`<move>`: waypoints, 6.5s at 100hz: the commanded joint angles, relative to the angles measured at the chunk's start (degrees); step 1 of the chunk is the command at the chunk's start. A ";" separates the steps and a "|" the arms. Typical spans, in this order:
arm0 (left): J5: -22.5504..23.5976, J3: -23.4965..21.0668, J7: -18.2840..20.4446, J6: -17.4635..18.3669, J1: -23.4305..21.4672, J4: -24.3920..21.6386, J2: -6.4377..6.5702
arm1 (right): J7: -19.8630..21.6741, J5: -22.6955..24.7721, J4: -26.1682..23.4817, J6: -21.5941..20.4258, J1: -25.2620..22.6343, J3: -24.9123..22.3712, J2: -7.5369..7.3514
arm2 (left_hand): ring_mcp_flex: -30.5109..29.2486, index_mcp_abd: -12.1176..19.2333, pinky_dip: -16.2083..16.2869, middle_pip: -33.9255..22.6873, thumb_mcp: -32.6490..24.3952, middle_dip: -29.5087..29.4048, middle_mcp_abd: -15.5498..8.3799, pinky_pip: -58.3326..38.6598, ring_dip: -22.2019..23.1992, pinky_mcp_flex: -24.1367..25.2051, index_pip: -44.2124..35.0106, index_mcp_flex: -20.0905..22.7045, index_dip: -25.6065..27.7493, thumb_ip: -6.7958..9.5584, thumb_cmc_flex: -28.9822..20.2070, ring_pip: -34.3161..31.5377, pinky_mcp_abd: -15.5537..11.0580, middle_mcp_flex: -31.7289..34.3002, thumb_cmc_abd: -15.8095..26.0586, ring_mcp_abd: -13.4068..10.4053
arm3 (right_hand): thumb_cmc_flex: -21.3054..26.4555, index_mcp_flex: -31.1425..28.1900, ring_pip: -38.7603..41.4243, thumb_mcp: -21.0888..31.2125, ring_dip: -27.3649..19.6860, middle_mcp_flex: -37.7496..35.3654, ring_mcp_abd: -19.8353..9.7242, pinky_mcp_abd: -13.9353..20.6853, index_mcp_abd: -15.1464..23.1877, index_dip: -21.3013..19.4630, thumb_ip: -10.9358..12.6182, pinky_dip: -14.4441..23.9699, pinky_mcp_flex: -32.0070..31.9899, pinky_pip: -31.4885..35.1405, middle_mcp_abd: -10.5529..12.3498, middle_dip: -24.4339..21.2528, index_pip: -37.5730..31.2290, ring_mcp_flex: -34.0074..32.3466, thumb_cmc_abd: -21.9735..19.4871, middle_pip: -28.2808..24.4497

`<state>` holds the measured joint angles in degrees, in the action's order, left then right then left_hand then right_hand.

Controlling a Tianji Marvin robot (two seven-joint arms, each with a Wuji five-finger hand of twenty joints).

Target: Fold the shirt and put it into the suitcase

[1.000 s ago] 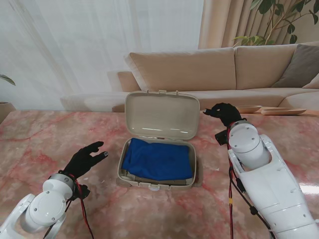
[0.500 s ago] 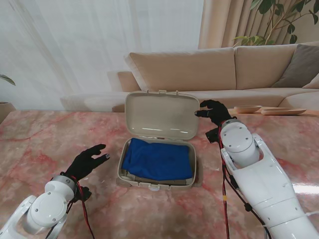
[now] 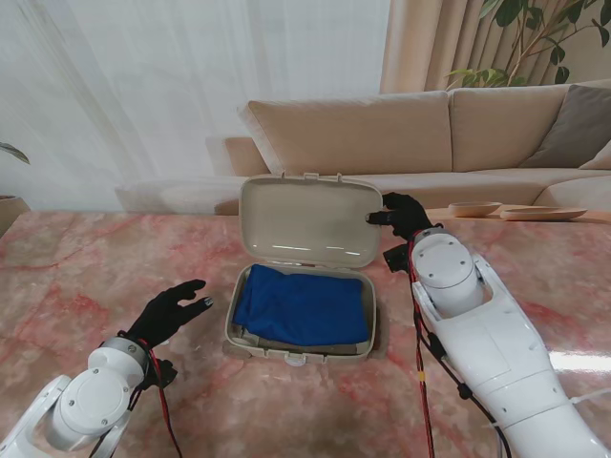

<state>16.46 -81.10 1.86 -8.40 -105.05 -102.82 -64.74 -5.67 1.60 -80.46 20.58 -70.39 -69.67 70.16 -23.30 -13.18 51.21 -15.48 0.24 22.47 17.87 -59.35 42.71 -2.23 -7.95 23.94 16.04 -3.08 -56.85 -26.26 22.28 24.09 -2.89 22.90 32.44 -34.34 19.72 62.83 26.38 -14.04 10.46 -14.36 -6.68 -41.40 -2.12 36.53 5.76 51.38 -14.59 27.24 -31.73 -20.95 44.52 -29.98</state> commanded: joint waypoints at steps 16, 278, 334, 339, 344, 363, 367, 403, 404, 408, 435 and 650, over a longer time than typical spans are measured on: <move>-0.44 0.58 -1.06 -0.57 -0.10 0.35 -0.42 | 2.20 0.61 0.10 -0.55 -0.36 0.51 -0.13 | -1.35 2.91 1.51 0.69 1.77 0.56 -1.59 -0.97 0.72 0.30 0.29 -1.52 0.21 0.60 0.39 -0.64 1.45 0.27 2.07 -0.84 | 7.47 -2.52 1.62 0.29 -2.07 -2.67 -1.63 0.79 6.68 3.44 -4.27 1.01 0.80 0.69 1.69 -1.67 -16.73 -1.22 1.25 -0.92; -1.88 1.36 -1.12 -2.27 -1.02 1.09 -0.59 | 8.59 29.60 -11.54 -20.09 -18.10 -6.80 -6.96 | -0.78 0.92 0.94 1.17 1.70 0.24 -0.98 0.59 0.08 1.05 1.63 -3.18 -0.36 0.77 0.15 0.23 1.80 -0.10 2.86 -0.83 | -12.96 -4.40 0.12 -13.57 -1.20 -11.24 0.38 -2.79 0.62 4.19 -1.78 0.33 4.89 3.38 1.65 -0.85 5.54 -7.79 -5.43 3.47; -1.60 0.57 -0.76 -2.01 -1.86 0.77 -0.47 | 12.49 31.63 -15.00 -20.51 -23.19 -9.12 -7.99 | -0.68 1.03 0.87 1.33 1.74 0.14 -1.00 0.68 -0.06 1.10 1.61 -3.03 -0.36 0.76 0.23 0.44 1.72 -0.06 2.94 -0.79 | -12.66 -5.40 -0.76 -18.17 -1.00 -13.48 0.75 -2.95 0.20 3.92 -1.45 0.41 5.28 3.55 1.48 -0.55 7.10 -8.91 -6.53 4.48; -1.50 0.46 -0.73 -2.00 -2.01 0.67 -0.46 | 12.93 31.59 -15.10 -20.56 -23.53 -9.29 -8.08 | -0.67 1.02 0.86 1.33 1.75 0.15 -1.16 0.70 -0.06 1.12 1.63 -3.07 -0.36 0.75 0.25 0.45 1.74 -0.03 2.94 -0.79 | -12.58 -5.38 -0.86 -18.37 -0.99 -13.49 0.86 -3.04 0.15 3.90 -1.39 0.39 5.26 3.50 1.53 -0.56 7.21 -8.91 -6.56 4.62; -1.37 0.32 -0.71 -2.00 -2.19 0.55 -0.44 | 13.18 31.60 -15.17 -20.63 -23.83 -9.44 -8.14 | -0.74 1.07 0.84 1.32 1.73 0.16 -1.24 0.75 -0.05 1.13 1.60 -2.99 -0.35 0.76 0.23 0.42 1.79 0.00 2.94 -0.88 | -12.61 -5.43 -0.94 -18.53 -0.97 -13.59 0.87 -3.11 0.21 3.88 -1.33 0.35 5.27 3.43 1.40 -0.55 7.28 -8.92 -6.69 4.71; -0.90 -0.15 -0.66 -2.09 -2.76 0.19 -0.39 | 13.83 31.57 -15.26 -20.77 -24.76 -9.88 -8.28 | -0.77 1.01 0.82 1.34 1.73 0.17 -0.95 0.76 -0.07 1.07 1.60 -2.92 -0.33 0.76 0.18 0.44 1.85 0.06 2.86 -0.79 | -12.53 -5.54 -1.09 -18.83 -0.88 -13.92 1.06 -3.31 0.16 3.80 -1.18 0.32 5.44 3.36 1.26 -0.51 7.52 -9.09 -6.81 5.00; -0.83 -0.22 -0.64 -2.10 -2.85 0.13 -0.38 | 13.96 31.49 -15.27 -20.71 -24.93 -9.94 -8.30 | -0.74 1.02 0.82 1.35 1.72 0.17 -1.00 0.75 -0.07 1.05 1.63 -2.98 -0.34 0.76 0.20 0.45 1.88 0.01 2.90 -0.83 | -12.57 -5.48 -1.14 -18.87 -0.86 -13.93 1.09 -3.32 0.20 3.80 -1.16 0.32 5.45 3.34 1.29 -0.51 7.60 -9.03 -6.86 5.08; -0.36 -0.85 -0.76 -2.21 -3.60 -0.42 -0.38 | 15.09 30.97 -14.82 -20.50 -25.97 -10.35 -8.50 | -0.67 1.08 0.76 1.38 1.70 0.18 -0.99 0.89 -0.10 1.13 1.57 -2.86 -0.30 0.77 0.14 0.50 1.88 0.07 2.87 -0.76 | -12.57 -5.44 -1.42 -18.98 -0.73 -12.83 1.22 -3.27 0.16 3.62 -1.02 0.30 5.23 3.11 1.47 -0.65 7.90 -8.80 -7.12 6.13; -0.35 -0.86 -0.78 -2.20 -3.62 -0.44 -0.38 | 15.15 30.95 -14.81 -20.51 -26.00 -10.37 -8.51 | -0.69 1.06 0.76 1.38 1.71 0.18 -0.96 0.89 -0.10 1.13 1.56 -2.82 -0.29 0.76 0.15 0.49 1.88 0.08 2.85 -0.75 | -12.63 -5.42 -1.41 -19.00 -0.72 -12.83 1.17 -3.26 0.17 3.62 -1.02 0.30 5.23 3.10 1.41 -0.65 7.91 -8.84 -7.14 6.15; -0.29 -0.92 -0.83 -2.16 -3.66 -0.47 -0.39 | 15.35 30.90 -14.77 -20.52 -26.13 -10.44 -8.55 | -0.73 1.06 0.76 1.40 1.73 0.18 -1.16 0.90 -0.09 1.13 1.57 -2.85 -0.30 0.76 0.18 0.48 1.88 0.06 2.83 -0.80 | -12.62 -5.45 -1.45 -18.96 -0.71 -12.84 1.13 -3.26 0.17 3.59 -0.99 0.31 5.24 3.09 1.55 -0.62 7.91 -8.75 -7.21 6.19; -0.38 -1.01 -0.67 -1.86 -3.51 -0.22 -0.36 | 16.71 30.66 -14.39 -20.20 -27.06 -10.90 -8.80 | -0.61 1.02 0.76 1.27 1.70 0.22 -1.49 0.90 -0.14 1.13 1.58 -2.86 -0.29 0.76 0.13 0.58 1.88 -0.06 2.87 -0.87 | -12.43 -5.53 -1.55 -18.63 -0.63 -12.89 0.95 -3.03 0.52 3.34 -0.91 0.35 5.12 2.92 1.68 -0.34 7.84 -8.63 -7.16 6.31; -1.29 -1.87 1.56 2.40 -5.14 -1.97 0.21 | 15.19 26.24 -14.52 -33.44 -21.85 5.63 -8.87 | -1.80 4.87 0.98 1.21 1.78 0.38 -0.87 0.61 0.23 0.57 0.35 -1.41 0.25 0.68 0.20 -0.02 1.93 1.94 2.81 -0.52 | -10.96 -6.02 -2.11 -13.34 -2.02 -15.78 0.22 1.63 1.19 3.51 -0.72 -1.79 4.71 2.21 2.50 -0.38 7.45 -9.57 -11.35 4.49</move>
<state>15.19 -82.92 3.62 -6.56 -109.35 -103.81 -64.54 6.71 26.74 -97.68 -12.68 -91.40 -64.68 62.18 -23.30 -11.13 51.23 -15.02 0.24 22.47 17.86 -58.06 42.73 -1.64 -7.11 22.42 16.53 -3.08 -56.85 -26.26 22.78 24.09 -2.89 22.90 22.32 -39.93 16.81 49.59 25.74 -29.36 6.86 -0.29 -6.71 -37.49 -4.63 35.91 6.57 52.70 -13.07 26.71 -24.88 -28.62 34.27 -25.54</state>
